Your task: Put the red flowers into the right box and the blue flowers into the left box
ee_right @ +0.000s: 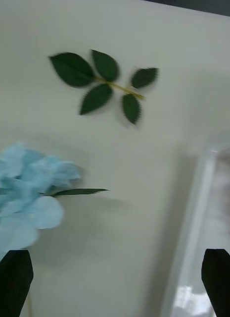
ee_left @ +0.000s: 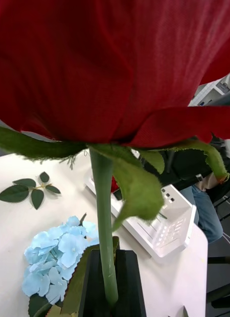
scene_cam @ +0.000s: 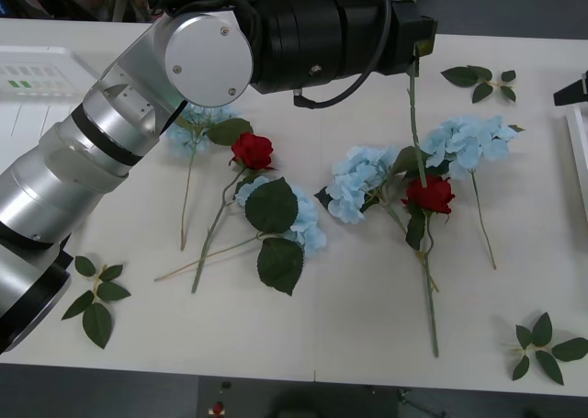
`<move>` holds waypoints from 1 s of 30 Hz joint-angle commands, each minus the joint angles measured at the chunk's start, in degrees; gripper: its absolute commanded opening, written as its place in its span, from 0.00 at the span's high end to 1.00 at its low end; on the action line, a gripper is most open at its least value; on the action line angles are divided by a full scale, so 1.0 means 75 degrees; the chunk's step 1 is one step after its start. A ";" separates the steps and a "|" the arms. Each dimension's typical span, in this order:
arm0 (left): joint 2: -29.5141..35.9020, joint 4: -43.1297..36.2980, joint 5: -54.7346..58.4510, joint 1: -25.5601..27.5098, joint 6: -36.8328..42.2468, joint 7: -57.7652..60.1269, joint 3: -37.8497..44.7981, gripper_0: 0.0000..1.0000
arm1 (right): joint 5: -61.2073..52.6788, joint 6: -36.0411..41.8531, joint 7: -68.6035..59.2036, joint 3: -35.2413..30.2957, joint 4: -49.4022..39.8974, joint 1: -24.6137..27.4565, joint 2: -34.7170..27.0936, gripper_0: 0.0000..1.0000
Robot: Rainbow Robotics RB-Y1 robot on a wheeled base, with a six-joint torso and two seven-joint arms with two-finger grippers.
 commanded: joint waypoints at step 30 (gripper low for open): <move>0.0110 -0.0110 0.0000 -0.0305 -0.0106 -0.0435 0.0087 1.00 | -0.2954 -0.0756 0.4375 -0.4496 -0.4671 0.4593 0.3457 0.00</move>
